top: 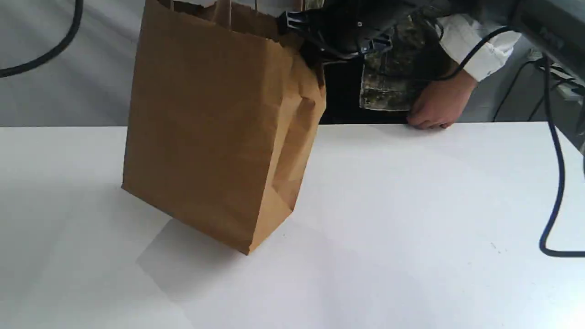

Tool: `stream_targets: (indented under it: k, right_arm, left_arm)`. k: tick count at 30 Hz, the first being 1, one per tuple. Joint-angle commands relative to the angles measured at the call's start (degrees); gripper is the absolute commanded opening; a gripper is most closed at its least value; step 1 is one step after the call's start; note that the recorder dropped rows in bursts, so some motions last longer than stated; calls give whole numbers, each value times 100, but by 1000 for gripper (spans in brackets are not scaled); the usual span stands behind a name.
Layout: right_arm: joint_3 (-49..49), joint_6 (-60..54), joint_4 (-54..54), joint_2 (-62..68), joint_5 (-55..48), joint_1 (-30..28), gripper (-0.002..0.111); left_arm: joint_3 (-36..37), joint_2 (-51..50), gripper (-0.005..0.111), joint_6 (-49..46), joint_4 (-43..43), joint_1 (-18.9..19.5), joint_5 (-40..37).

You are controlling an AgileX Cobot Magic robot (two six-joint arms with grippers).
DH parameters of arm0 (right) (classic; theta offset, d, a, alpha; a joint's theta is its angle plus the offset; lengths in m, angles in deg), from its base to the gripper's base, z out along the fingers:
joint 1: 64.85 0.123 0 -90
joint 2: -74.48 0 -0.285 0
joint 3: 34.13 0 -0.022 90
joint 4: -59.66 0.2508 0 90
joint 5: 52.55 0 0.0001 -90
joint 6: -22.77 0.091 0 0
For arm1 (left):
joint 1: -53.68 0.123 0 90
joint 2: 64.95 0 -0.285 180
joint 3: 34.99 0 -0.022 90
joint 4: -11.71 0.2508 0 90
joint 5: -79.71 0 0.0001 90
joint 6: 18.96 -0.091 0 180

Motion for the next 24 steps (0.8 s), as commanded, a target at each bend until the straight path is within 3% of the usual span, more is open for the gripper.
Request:
stream_targets:
  k: [1,12,16,24]
  right_arm:
    - [11,-55,-53,-76,28,-35,0]
    - [11,-419,-48,-65,106,-35,0]
    - [11,-405,-123,-65,179,-35,0]
    - [11,-407,-107,-65,130,-35,0]
  left_arm:
    - [501,337,0,149,-168,24,267]
    - [2737,1668,0,293,-922,24,1471]
    - [3143,1996,0,269,-1208,-9,1471]
    - [3253,2410,0,294,-1157,-640,1486]
